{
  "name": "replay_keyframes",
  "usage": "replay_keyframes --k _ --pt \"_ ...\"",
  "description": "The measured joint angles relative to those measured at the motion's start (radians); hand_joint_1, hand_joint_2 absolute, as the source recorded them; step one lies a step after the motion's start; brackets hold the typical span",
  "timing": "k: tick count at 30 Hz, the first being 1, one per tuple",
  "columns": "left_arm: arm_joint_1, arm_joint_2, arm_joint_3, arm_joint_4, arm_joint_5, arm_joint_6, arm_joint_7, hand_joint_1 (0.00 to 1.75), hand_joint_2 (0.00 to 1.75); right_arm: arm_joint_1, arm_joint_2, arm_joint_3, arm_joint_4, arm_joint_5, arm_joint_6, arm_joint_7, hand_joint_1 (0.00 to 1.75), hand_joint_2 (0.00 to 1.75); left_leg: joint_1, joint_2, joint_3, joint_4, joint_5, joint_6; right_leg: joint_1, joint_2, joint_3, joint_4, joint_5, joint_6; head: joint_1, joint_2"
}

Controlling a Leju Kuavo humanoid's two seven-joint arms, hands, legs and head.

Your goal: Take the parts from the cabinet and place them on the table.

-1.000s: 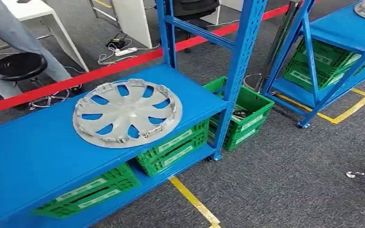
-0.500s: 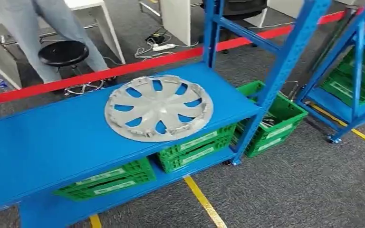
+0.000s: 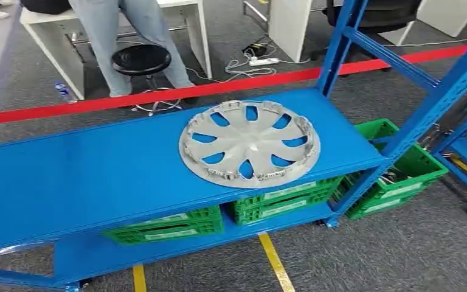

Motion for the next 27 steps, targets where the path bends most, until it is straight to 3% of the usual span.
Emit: replay_keyframes --k 1,2,3,4,5,7,8,9,11,12,13,14,17,22,23,24,25,26,27 --pt "0.002 0.001 0.0 0.0 0.002 0.0 -0.001 0.0 0.0 -0.003 0.0 0.002 0.0 0.0 0.0 0.0 0.0 0.0 0.003 -0.013 0.0 -0.001 0.001 -0.004 0.003 -0.01 0.002 0.001 -0.001 -0.005 -0.002 0.0" --pt "0.004 0.002 0.0 0.0 0.003 0.0 -0.001 0.0 0.0 -0.005 0.0 0.002 0.0 0.0 0.0 0.0 0.0 0.0 0.004 -0.022 0.0 0.003 -0.002 -0.009 -0.003 -0.023 0.004 -0.004 0.002 -0.013 -0.001 0.0" --pt "0.004 0.001 0.0 -0.001 0.003 0.0 -0.001 0.0 0.0 -0.007 0.0 0.003 0.0 0.001 0.0 0.0 0.0 0.0 0.002 0.004 -0.001 0.015 -0.012 -0.012 -0.003 -0.037 0.007 -0.006 0.002 -0.018 -0.002 0.0" --pt "0.002 0.002 0.0 -0.002 0.003 0.0 -0.001 0.0 0.0 -0.005 0.0 0.004 0.0 0.002 0.0 0.0 0.0 0.0 0.001 0.054 -0.024 0.059 -0.046 -0.018 -0.002 -0.046 0.008 -0.006 -0.001 -0.024 -0.009 0.0" --pt "-0.001 0.002 0.0 -0.002 0.003 0.0 -0.001 0.0 0.0 -0.003 0.0 0.005 0.0 0.002 0.0 -0.003 0.0 0.0 0.003 0.085 -0.061 0.134 -0.088 -0.024 0.0 -0.062 0.008 -0.006 -0.002 -0.027 -0.013 0.0" --pt "-0.004 0.001 0.0 -0.002 0.003 0.0 -0.001 0.0 0.0 -0.003 0.0 0.006 0.0 0.001 0.0 -0.003 0.0 0.0 0.004 0.111 -0.139 0.288 -0.148 -0.028 0.004 -0.093 0.008 -0.006 -0.007 -0.032 -0.013 0.0" --pt "-0.003 0.0 0.0 -0.003 0.003 0.0 -0.001 0.0 0.0 -0.003 0.0 0.006 0.0 0.001 0.0 -0.003 0.0 0.0 0.005 0.114 -0.152 0.309 -0.144 -0.027 0.006 -0.105 0.01 -0.006 -0.009 -0.033 -0.013 0.0" --pt "-0.001 0.0 0.0 -0.003 0.003 0.0 -0.001 0.0 0.0 -0.003 0.0 0.006 0.0 0.001 0.0 -0.003 0.0 0.0 0.004 0.115 -0.143 0.288 -0.116 -0.024 0.009 -0.118 0.013 -0.006 -0.012 -0.033 -0.013 0.0" --pt "0.003 0.001 0.0 -0.003 0.003 0.0 -0.001 0.0 0.0 -0.004 0.0 0.007 0.0 0.001 0.0 -0.003 0.0 0.0 -0.002 0.126 -0.075 0.151 -0.027 -0.007 0.015 -0.14 0.024 -0.006 -0.018 -0.032 -0.013 0.0" --pt "0.002 0.002 0.0 -0.003 0.003 0.0 -0.001 0.0 0.0 -0.005 0.0 0.007 0.0 0.001 0.0 -0.003 0.0 0.0 -0.012 0.162 -0.033 0.068 0.011 0.011 0.017 -0.152 0.03 -0.007 -0.022 -0.032 -0.013 0.0" --pt "0.001 0.005 0.0 -0.003 0.003 0.001 -0.001 0.0 0.0 -0.004 0.001 0.007 0.0 0.001 0.0 -0.003 0.0 0.0 -0.025 0.215 -0.014 0.03 0.001 0.028 0.024 -0.163 0.028 -0.005 -0.028 -0.028 -0.011 0.0" --pt "-0.004 0.005 0.0 -0.004 0.004 0.001 -0.001 0.0 0.0 -0.004 0.0 0.008 0.0 0.001 0.0 -0.003 0.0 0.0 -0.024 0.212 -0.01 0.015 -0.004 0.029 0.026 -0.171 0.029 -0.004 -0.03 -0.023 -0.014 0.0" --pt "0.001 0.005 0.0 -0.004 0.024 0.0 -0.001 0.0 0.0 -0.013 0.001 0.008 0.0 0.003 0.0 -0.003 0.0 0.0 -0.024 0.173 -0.015 0.004 0.003 0.037 0.027 -0.214 0.046 -0.013 -0.032 -0.012 -0.013 0.0" --pt "0.001 0.005 0.0 -0.004 0.024 0.0 -0.001 0.0 0.0 -0.013 0.0 0.008 0.0 0.003 0.0 -0.003 0.0 0.0 -0.023 0.171 -0.014 0.002 0.004 0.037 0.028 -0.215 0.047 -0.013 -0.033 -0.011 -0.013 0.0" --pt "0.004 0.004 0.0 -0.004 0.028 0.0 -0.004 0.0 0.0 -0.015 0.0 0.009 0.0 0.004 0.0 -0.003 0.0 0.0 -0.012 0.165 -0.002 -0.01 0.013 0.038 0.024 -0.187 0.039 -0.007 -0.043 -0.004 -0.013 0.0" --pt "0.003 0.003 0.0 -0.004 0.032 0.0 -0.006 0.0 0.0 -0.013 0.0 0.01 0.0 0.004 0.0 -0.002 0.0 0.0 -0.011 0.153 -0.001 -0.013 0.015 0.042 0.02 -0.126 0.029 0.024 -0.064 -0.001 -0.005 0.0" --pt "-0.006 -0.002 0.0 -0.004 0.045 -0.001 -0.019 0.0 0.0 -0.005 0.0 0.013 0.003 0.003 0.0 -0.01 0.0 0.0 -0.008 0.096 -0.005 -0.012 0.016 0.046 0.011 -0.066 -0.114 0.296 -0.17 0.014 0.0 0.0" --pt "-0.004 -0.003 0.0 -0.004 0.052 -0.002 -0.022 0.0 0.0 -0.006 0.0 0.014 0.003 0.003 0.0 -0.01 0.0 0.0 -0.006 0.075 -0.001 -0.011 0.015 0.044 0.007 -0.066 -0.104 0.252 -0.119 0.018 -0.001 0.0" --pt "-0.004 -0.003 0.0 -0.004 0.053 -0.002 -0.023 0.0 0.0 -0.005 0.0 0.015 0.003 0.003 0.0 -0.01 0.0 0.0 -0.004 0.061 0.003 -0.01 0.013 0.04 0.003 -0.063 -0.073 0.18 -0.07 0.021 -0.002 0.0"
